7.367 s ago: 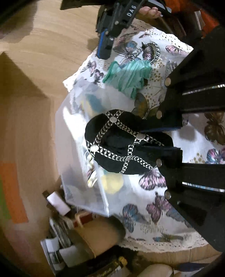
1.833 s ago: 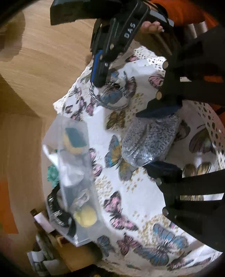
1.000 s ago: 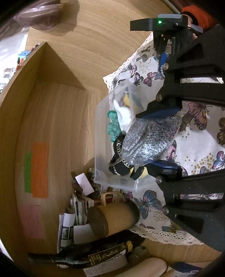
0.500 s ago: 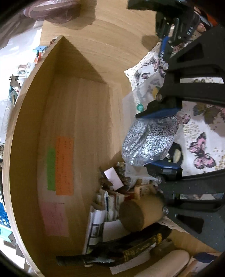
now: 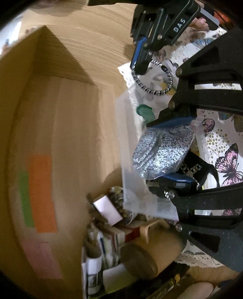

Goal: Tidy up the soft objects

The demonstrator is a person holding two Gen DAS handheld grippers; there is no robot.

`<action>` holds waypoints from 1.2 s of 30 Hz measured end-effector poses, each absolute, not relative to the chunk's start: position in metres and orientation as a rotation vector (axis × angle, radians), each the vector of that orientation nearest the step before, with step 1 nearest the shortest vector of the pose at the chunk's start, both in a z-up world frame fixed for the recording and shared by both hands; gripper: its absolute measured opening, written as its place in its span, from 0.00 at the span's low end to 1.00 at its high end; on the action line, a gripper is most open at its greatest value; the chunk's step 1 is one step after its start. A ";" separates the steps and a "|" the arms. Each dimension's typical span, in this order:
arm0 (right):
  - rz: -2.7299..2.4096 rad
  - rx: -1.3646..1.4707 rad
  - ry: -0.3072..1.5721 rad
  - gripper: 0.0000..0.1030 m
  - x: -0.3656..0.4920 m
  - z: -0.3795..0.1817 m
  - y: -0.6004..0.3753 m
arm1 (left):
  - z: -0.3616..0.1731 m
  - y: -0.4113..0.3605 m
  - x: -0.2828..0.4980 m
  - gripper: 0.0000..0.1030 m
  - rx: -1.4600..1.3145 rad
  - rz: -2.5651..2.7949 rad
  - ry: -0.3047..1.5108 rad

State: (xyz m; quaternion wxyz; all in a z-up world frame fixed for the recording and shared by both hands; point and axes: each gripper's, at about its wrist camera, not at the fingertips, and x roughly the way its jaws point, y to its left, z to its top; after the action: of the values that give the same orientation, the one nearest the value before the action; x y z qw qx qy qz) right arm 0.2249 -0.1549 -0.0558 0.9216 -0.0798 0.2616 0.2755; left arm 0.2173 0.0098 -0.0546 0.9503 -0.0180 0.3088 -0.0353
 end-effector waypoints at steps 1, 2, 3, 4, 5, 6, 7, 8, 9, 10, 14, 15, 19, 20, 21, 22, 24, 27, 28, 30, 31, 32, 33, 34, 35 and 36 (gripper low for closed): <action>0.561 -0.172 0.558 0.07 0.232 -0.061 -0.151 | -0.059 0.009 0.221 0.42 -0.031 -0.070 0.640; 0.561 -0.176 0.570 0.07 0.236 -0.064 -0.150 | -0.063 0.007 0.224 0.42 -0.025 -0.071 0.652; 0.555 -0.183 0.589 0.07 0.241 -0.070 -0.147 | -0.066 0.006 0.226 0.42 -0.020 -0.072 0.662; 0.551 -0.191 0.614 0.08 0.247 -0.076 -0.144 | -0.069 0.006 0.227 0.44 -0.015 -0.070 0.667; 0.552 -0.197 0.629 0.08 0.250 -0.080 -0.142 | -0.070 0.006 0.227 0.44 -0.013 -0.068 0.669; 0.550 -0.204 0.642 0.08 0.251 -0.083 -0.141 | -0.071 0.006 0.227 0.48 -0.010 -0.067 0.671; 0.545 -0.219 0.656 0.08 0.252 -0.088 -0.139 | -0.071 0.006 0.227 0.50 -0.009 -0.068 0.674; 0.541 -0.227 0.660 0.09 0.253 -0.090 -0.138 | -0.071 0.006 0.227 0.53 -0.011 -0.069 0.681; 0.535 -0.236 0.663 0.10 0.253 -0.092 -0.138 | -0.071 0.007 0.226 0.61 -0.016 -0.069 0.688; 0.533 -0.242 0.669 0.11 0.254 -0.094 -0.138 | -0.071 0.009 0.227 0.68 -0.025 -0.069 0.693; 0.531 -0.249 0.661 0.27 0.249 -0.091 -0.143 | -0.068 0.014 0.223 0.71 -0.056 -0.068 0.692; 0.526 -0.250 0.650 0.30 0.248 -0.090 -0.144 | -0.067 0.015 0.221 0.71 -0.061 -0.070 0.692; 0.526 -0.247 0.604 0.34 0.238 -0.077 -0.149 | -0.054 0.019 0.205 0.71 -0.078 -0.071 0.657; 0.528 -0.244 0.591 0.34 0.234 -0.072 -0.151 | -0.050 0.019 0.201 0.71 -0.077 -0.069 0.644; 0.530 -0.240 0.577 0.34 0.230 -0.067 -0.153 | -0.045 0.020 0.195 0.71 -0.075 -0.069 0.626; 0.533 -0.236 0.562 0.34 0.225 -0.062 -0.155 | -0.038 0.019 0.187 0.71 -0.073 -0.069 0.603; 0.543 -0.222 0.529 0.35 0.215 -0.051 -0.157 | -0.026 0.018 0.172 0.72 -0.065 -0.067 0.558; 0.564 -0.190 0.477 0.45 0.197 -0.033 -0.164 | -0.005 0.015 0.145 0.72 -0.047 -0.056 0.478; 0.570 -0.177 0.456 0.48 0.190 -0.028 -0.168 | 0.001 0.014 0.138 0.73 -0.043 -0.052 0.458; 0.583 -0.155 0.421 0.50 0.176 -0.018 -0.173 | 0.012 0.014 0.122 0.74 -0.038 -0.049 0.417; 0.592 -0.144 0.405 0.52 0.169 -0.014 -0.175 | 0.018 0.013 0.112 0.75 -0.038 -0.050 0.393; 0.601 -0.132 0.392 0.55 0.163 -0.010 -0.177 | 0.022 0.013 0.107 0.76 -0.038 -0.050 0.382; 0.610 -0.120 0.377 0.57 0.157 -0.005 -0.179 | 0.027 0.013 0.098 0.77 -0.036 -0.050 0.362; 0.616 -0.111 0.365 0.61 0.152 -0.002 -0.181 | 0.029 0.013 0.092 0.79 -0.035 -0.047 0.349; 0.621 -0.103 0.348 0.63 0.146 0.002 -0.182 | 0.033 0.013 0.085 0.80 -0.033 -0.041 0.334; 0.625 -0.098 0.332 0.64 0.139 0.005 -0.184 | 0.035 0.013 0.078 0.84 -0.032 -0.036 0.322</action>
State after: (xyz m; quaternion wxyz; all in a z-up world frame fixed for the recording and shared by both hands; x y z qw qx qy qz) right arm 0.1395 -0.1839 0.0048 0.9369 -0.0477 0.1625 0.3058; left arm 0.0782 0.0126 0.0347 0.9868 -0.0161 0.1603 -0.0180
